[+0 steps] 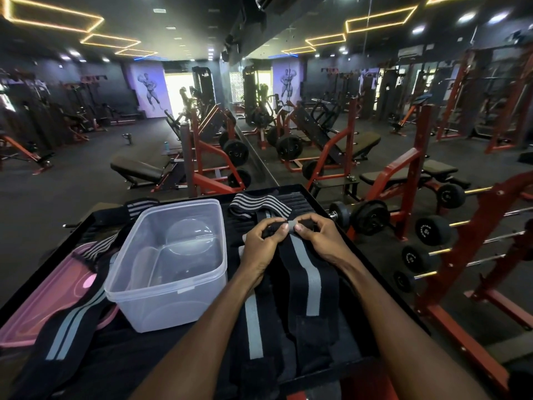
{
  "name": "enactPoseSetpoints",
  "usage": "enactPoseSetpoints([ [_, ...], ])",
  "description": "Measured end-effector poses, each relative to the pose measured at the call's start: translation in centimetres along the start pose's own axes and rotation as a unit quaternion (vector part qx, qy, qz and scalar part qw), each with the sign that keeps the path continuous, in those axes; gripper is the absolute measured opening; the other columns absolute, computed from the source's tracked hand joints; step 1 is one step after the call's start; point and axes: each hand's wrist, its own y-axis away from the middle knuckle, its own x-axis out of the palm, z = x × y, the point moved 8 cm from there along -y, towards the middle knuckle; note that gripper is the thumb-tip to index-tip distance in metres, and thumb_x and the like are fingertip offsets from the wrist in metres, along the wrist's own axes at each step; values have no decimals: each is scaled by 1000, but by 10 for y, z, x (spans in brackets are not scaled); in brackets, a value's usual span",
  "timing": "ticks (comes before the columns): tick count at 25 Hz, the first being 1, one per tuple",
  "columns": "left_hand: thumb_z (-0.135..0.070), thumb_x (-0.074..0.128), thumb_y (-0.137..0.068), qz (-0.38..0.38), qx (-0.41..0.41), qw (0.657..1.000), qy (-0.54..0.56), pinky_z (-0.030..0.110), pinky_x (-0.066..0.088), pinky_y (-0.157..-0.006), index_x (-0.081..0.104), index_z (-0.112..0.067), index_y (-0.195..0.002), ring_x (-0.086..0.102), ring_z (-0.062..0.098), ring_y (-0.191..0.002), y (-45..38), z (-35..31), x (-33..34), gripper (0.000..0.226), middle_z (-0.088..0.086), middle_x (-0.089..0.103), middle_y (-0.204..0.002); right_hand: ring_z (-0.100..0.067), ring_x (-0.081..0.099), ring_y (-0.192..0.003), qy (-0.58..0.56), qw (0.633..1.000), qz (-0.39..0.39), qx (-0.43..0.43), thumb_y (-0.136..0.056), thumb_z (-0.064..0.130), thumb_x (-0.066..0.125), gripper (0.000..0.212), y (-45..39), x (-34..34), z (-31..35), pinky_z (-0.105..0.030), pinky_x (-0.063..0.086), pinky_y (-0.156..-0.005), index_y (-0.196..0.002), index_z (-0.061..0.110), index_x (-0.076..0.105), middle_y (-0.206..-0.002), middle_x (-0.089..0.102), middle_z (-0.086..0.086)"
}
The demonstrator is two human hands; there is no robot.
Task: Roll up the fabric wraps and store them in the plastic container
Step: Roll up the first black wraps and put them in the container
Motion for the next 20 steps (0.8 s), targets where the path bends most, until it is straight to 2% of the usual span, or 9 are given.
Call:
enactPoseSetpoints([
  [2,-45,72,-84,-6,-49,999,-1,41,57,-91,76,-21,-90,73,23,-95,-1,8,0,26,3,77,-92,-10,61,-87,10,1000,17,-16,-88,-1,67,13,1,2,2,-15,50,-79,-99,6,67,-94,66,-4],
  [4,-51,70,-83,-13,-58,998,-27,45,57,-89,75,-19,-90,74,24,-91,-2,11,-4,33,4,77,-89,-11,62,-87,12,999,31,-18,-86,-5,67,18,1,4,2,-22,51,-82,-101,6,66,-96,66,-6],
  [7,-38,73,-79,-21,-20,999,-27,50,56,-91,76,-22,-92,73,25,-91,-2,5,-7,20,4,77,-89,-9,63,-85,-27,999,26,16,-86,0,69,16,0,5,-2,-20,52,-78,-101,5,67,-94,67,-3],
  [10,-21,75,-80,-26,23,998,-43,47,55,-93,76,-24,-94,72,22,-93,-1,-2,-6,15,0,77,-92,-9,64,-87,-7,999,23,29,-91,12,68,6,-2,6,-7,-22,48,-81,-96,8,69,-93,69,-2],
  [13,-10,75,-81,-17,34,999,-38,40,55,-95,76,-24,-96,72,16,-96,-1,-5,-3,20,-3,77,-96,-7,63,-84,19,1000,14,3,-89,5,68,6,-1,4,-2,-18,49,-82,-96,5,70,-91,68,-1],
  [16,-17,78,-82,-13,-15,999,28,40,56,-94,76,-20,-95,72,20,-95,0,0,-1,13,2,77,-94,4,62,-80,20,999,-7,-27,-84,-3,71,14,2,-1,7,-11,48,-79,-97,2,69,-92,67,-2],
  [18,-28,77,-84,-8,-51,997,64,41,57,-91,76,-14,-93,73,24,-92,3,5,2,17,7,77,-91,0,63,-81,7,1000,-9,-29,-81,-6,73,18,3,-1,9,-12,50,-80,-97,2,69,-92,68,-2],
  [20,-27,74,-87,-8,-43,998,40,40,57,-89,76,-14,-91,73,22,-89,3,5,1,14,7,77,-89,-5,64,-82,-19,1000,-8,-14,-80,-5,74,20,4,0,7,-15,52,-79,-99,1,69,-92,69,-3],
])
